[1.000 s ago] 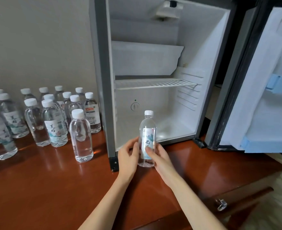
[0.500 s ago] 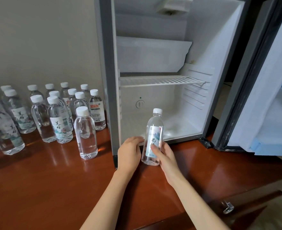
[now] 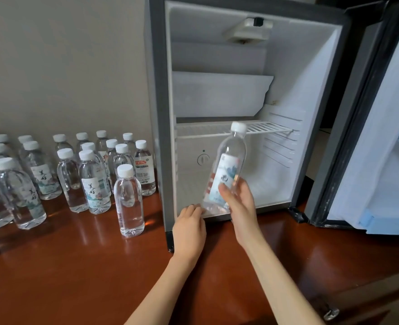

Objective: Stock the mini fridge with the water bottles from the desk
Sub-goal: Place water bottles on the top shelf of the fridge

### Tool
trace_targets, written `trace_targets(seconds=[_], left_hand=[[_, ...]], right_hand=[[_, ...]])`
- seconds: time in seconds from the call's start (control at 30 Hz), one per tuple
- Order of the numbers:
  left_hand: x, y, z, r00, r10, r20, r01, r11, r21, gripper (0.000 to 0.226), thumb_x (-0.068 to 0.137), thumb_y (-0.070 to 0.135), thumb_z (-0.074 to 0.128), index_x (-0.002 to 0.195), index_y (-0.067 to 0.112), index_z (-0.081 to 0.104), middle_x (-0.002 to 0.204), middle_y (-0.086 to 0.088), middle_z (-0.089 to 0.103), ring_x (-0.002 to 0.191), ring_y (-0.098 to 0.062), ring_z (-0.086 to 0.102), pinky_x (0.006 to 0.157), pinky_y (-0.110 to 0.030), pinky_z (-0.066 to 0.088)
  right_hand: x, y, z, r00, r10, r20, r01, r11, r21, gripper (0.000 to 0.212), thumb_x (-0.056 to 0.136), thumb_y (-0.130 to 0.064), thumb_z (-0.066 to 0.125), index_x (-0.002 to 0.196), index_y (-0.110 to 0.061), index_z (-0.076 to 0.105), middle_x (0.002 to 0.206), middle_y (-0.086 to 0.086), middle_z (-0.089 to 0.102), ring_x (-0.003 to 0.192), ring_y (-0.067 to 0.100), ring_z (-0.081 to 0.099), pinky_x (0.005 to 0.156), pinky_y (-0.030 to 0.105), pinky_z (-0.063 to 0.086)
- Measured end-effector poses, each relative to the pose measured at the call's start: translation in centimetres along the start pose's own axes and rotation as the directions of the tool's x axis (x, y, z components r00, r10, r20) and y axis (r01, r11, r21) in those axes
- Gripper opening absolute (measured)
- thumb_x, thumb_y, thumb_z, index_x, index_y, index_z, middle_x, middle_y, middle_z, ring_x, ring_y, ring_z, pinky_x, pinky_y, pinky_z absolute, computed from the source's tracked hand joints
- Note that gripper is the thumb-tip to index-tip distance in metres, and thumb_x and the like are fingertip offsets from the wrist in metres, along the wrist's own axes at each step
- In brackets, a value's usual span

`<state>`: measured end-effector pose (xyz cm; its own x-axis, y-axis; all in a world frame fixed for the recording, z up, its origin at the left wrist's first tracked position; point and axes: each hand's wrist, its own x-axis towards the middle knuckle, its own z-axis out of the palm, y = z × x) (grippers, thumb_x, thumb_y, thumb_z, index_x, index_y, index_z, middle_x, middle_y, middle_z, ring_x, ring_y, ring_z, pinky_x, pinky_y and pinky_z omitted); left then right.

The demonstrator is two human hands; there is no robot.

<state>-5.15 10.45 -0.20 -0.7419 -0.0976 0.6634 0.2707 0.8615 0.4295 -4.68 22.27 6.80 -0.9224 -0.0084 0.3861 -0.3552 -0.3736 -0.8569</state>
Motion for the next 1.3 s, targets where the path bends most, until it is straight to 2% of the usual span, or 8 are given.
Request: trace_targets(seconds=[0.23, 0.5, 0.67, 0.8, 0.97, 1.07, 1.2, 1.3], left_hand=[[-0.1, 0.1, -0.2, 1.0, 0.018, -0.013, -0.018, 1.0, 0.0, 0.03, 0.068, -0.009, 0.069, 0.091, 0.01, 0.07, 0.086, 0.001, 0.068, 0.078, -0.024, 0.064, 0.058, -0.027, 0.05], [-0.2, 0.1, -0.2, 1.0, 0.002, 0.01, -0.002, 1.0, 0.002, 0.029, 0.072, -0.008, 0.065, 0.094, 0.01, 0.07, 0.09, 0.0, 0.068, 0.083, -0.023, 0.063, 0.063, -0.027, 0.05], [-0.2, 0.0, -0.1, 1.0, -0.002, 0.017, 0.002, 1.0, 0.01, 0.027, 0.073, -0.005, 0.065, 0.094, 0.011, 0.069, 0.091, 0.001, 0.067, 0.083, -0.022, 0.063, 0.063, -0.027, 0.05], [-0.2, 0.0, -0.1, 1.0, -0.003, 0.029, 0.003, 1.0, -0.004, 0.028, 0.073, -0.005, 0.064, 0.095, 0.011, 0.069, 0.091, 0.0, 0.067, 0.084, -0.023, 0.063, 0.065, -0.028, 0.052], [-0.2, -0.1, -0.2, 0.999, -0.005, 0.042, 0.005, 1.0, -0.005, 0.027, 0.073, -0.005, 0.062, 0.096, 0.01, 0.069, 0.095, -0.002, 0.067, 0.087, -0.024, 0.062, 0.07, -0.029, 0.051], [-0.3, -0.1, -0.2, 0.999, -0.009, 0.048, 0.009, 1.0, -0.006, 0.027, 0.074, -0.004, 0.061, 0.096, 0.01, 0.068, 0.098, -0.003, 0.067, 0.09, -0.025, 0.062, 0.072, -0.031, 0.052], [-0.3, 0.0, -0.2, 1.0, 0.003, 0.022, -0.003, 1.0, 0.001, 0.031, 0.067, -0.005, 0.066, 0.092, 0.013, 0.069, 0.093, 0.001, 0.067, 0.084, -0.022, 0.063, 0.068, -0.026, 0.05], [-0.2, 0.0, -0.2, 1.0, 0.0, 0.019, -0.001, 1.0, 0.003, 0.031, 0.068, -0.004, 0.067, 0.093, 0.014, 0.069, 0.093, 0.002, 0.067, 0.084, -0.02, 0.063, 0.068, -0.026, 0.049]], right_hand=[[5.4, -6.0, 4.0, 0.981, -0.168, 0.098, 0.176, 0.982, -0.072, 0.034, 0.089, -0.008, 0.065, 0.119, -0.011, 0.05, 0.11, -0.002, 0.065, 0.097, 0.004, 0.066, 0.076, 0.018, 0.052], [10.6, -6.7, 7.7, 0.97, -0.175, 0.169, 0.205, 0.963, -0.177, 0.039, 0.096, -0.016, 0.058, 0.13, -0.016, 0.038, 0.116, -0.009, 0.058, 0.095, -0.009, 0.061, 0.078, 0.011, 0.05], [12.5, -6.3, 8.5, 0.96, -0.144, 0.239, 0.218, 0.921, -0.323, 0.052, 0.098, -0.024, 0.055, 0.141, -0.013, 0.027, 0.128, -0.004, 0.052, 0.112, 0.008, 0.053, 0.089, 0.013, 0.045], [13.5, -6.8, 7.9, 0.951, -0.097, 0.293, 0.228, 0.86, -0.456, 0.045, 0.096, -0.032, 0.057, 0.136, -0.02, 0.04, 0.128, 0.0, 0.048, 0.108, 0.005, 0.052, 0.084, 0.012, 0.046], [14.0, -7.5, 7.5, 0.961, -0.11, 0.253, 0.242, 0.776, -0.583, 0.045, 0.089, -0.039, 0.066, 0.125, -0.014, 0.057, 0.12, 0.001, 0.062, 0.105, 0.014, 0.06, 0.087, 0.028, 0.051], [14.4, -8.0, 7.8, 0.972, -0.086, 0.219, 0.209, 0.741, -0.638, 0.037, 0.087, -0.044, 0.066, 0.113, -0.019, 0.063, 0.098, -0.008, 0.068, 0.085, 0.011, 0.061, 0.071, 0.026, 0.045], [15.7, -8.3, 8.1, 0.972, 0.016, 0.236, 0.145, 0.751, -0.645, 0.045, 0.085, -0.042, 0.07, 0.121, -0.016, 0.061, 0.114, 0.001, 0.068, 0.105, 0.02, 0.063, 0.094, 0.04, 0.052], [16.5, -7.9, 8.3, 0.975, 0.03, 0.221, 0.117, 0.772, -0.624, 0.053, 0.082, -0.039, 0.074, 0.125, -0.013, 0.058, 0.118, 0.004, 0.066, 0.108, 0.023, 0.062, 0.097, 0.044, 0.051]])
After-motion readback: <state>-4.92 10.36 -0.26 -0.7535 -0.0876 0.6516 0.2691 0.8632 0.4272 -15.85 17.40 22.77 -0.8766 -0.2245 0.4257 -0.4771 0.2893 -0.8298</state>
